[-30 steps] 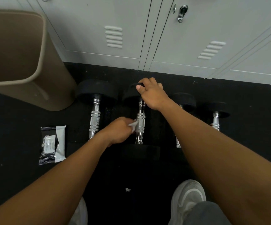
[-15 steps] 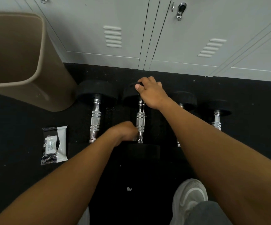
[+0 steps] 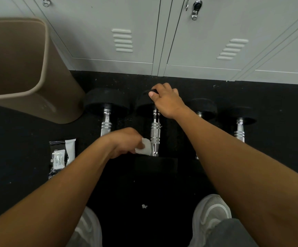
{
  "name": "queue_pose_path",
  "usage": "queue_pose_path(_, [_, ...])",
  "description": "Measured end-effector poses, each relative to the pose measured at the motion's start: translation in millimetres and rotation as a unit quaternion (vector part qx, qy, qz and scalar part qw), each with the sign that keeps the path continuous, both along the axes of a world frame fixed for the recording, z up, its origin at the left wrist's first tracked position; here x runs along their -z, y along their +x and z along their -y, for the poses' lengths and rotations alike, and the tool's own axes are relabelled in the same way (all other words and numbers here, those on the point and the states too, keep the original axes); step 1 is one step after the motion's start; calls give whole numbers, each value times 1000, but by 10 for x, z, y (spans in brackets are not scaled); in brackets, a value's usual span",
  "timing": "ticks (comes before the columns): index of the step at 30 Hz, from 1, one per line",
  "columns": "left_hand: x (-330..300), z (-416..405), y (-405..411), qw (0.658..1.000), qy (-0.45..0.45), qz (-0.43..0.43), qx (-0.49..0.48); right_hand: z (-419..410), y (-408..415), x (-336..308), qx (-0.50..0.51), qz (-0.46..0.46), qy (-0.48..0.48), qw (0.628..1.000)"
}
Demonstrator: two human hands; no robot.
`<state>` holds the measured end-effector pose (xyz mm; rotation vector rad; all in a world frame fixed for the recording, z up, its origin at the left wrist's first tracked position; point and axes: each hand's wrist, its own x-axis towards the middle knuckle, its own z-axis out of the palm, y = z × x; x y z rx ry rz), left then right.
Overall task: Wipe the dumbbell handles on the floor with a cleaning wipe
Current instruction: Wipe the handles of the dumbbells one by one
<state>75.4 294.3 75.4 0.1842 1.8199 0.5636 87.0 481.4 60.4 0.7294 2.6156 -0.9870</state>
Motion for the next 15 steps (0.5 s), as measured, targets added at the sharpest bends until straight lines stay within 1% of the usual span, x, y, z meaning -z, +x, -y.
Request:
queue_pose_path(1, [-40, 7, -61, 1000, -5, -4, -20, 1, 0, -2, -1, 1, 0, 1000])
queue_pose_path(3, [-133, -7, -148, 997, -28, -53, -48, 7, -2, -3, -2, 2, -1, 1000])
queue_pose_path(5, [-197, -64, -109, 993, -48, -104, -38, 21, -10, -5, -3, 3, 1, 1000])
queue_pose_path(6, [-203, -107, -41, 992, -51, -115, -24, 27, -12, -9, -3, 2, 4, 1000])
queue_pose_path(8, [-146, -202, 128, 994, -49, -102, -7, 34, -14, -13, -2, 1, 5, 1000])
queue_pose_path(11, [-79, -340, 336, 997, -28, -76, -11, 30, -10, -8, -1, 0, 6, 1000])
queue_pose_path(15, [-56, -384, 432, 993, -22, -118, -14, 26, -6, 13, 5, -3, 4, 1000])
